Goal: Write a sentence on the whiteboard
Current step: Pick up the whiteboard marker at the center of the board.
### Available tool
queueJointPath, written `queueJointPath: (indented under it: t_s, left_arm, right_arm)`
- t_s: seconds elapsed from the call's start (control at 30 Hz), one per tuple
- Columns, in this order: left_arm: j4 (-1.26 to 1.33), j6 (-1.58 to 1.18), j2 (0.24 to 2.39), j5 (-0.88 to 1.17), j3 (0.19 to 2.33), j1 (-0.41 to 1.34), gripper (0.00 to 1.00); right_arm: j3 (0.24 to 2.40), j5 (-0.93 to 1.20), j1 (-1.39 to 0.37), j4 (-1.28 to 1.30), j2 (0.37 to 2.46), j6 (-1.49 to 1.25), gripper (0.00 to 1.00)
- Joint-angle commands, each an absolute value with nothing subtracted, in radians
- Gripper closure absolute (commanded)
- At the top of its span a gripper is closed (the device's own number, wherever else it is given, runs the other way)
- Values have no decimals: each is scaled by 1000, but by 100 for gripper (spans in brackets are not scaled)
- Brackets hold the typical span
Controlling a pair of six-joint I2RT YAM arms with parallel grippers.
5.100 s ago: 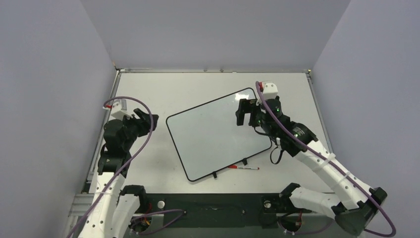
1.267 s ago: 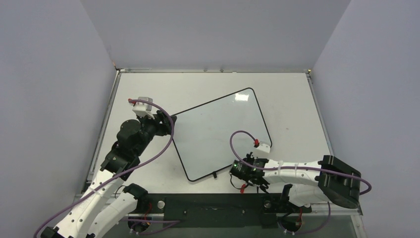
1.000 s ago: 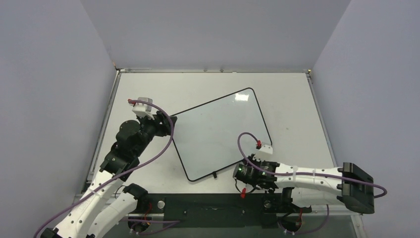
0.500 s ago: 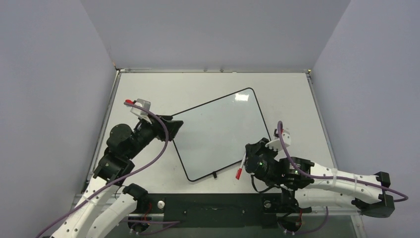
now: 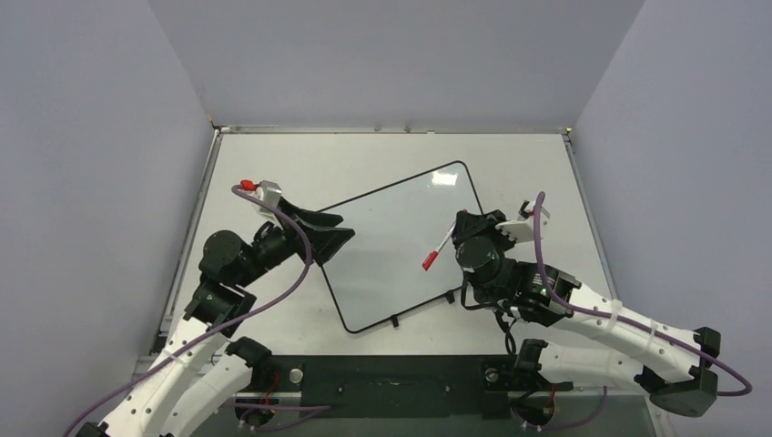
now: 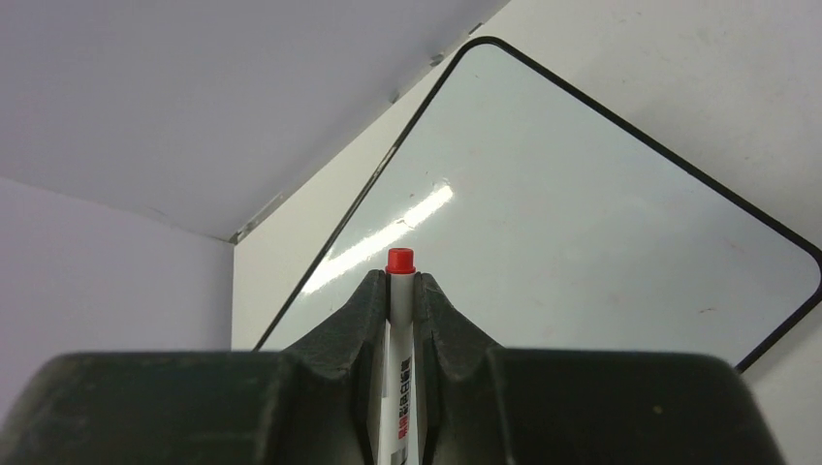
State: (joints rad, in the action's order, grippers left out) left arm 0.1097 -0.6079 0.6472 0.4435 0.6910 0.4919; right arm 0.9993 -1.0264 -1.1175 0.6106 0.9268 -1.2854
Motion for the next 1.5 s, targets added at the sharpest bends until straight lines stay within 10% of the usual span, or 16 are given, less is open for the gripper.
queueJointPath:
  t_s: [0.0, 1.23, 1.47]
  left_arm:
    - [284, -685, 672, 490, 664, 500, 43]
    - [486, -523, 1133, 417, 829, 941, 62]
    - [505, -528, 1165, 417, 845, 959, 81]
  right_arm:
    - [1042, -1035, -1110, 500, 914, -1218, 100]
    - [1061, -1007, -1111, 433, 882, -1101, 100]
    - [1053, -993, -1112, 417, 879, -1090, 100]
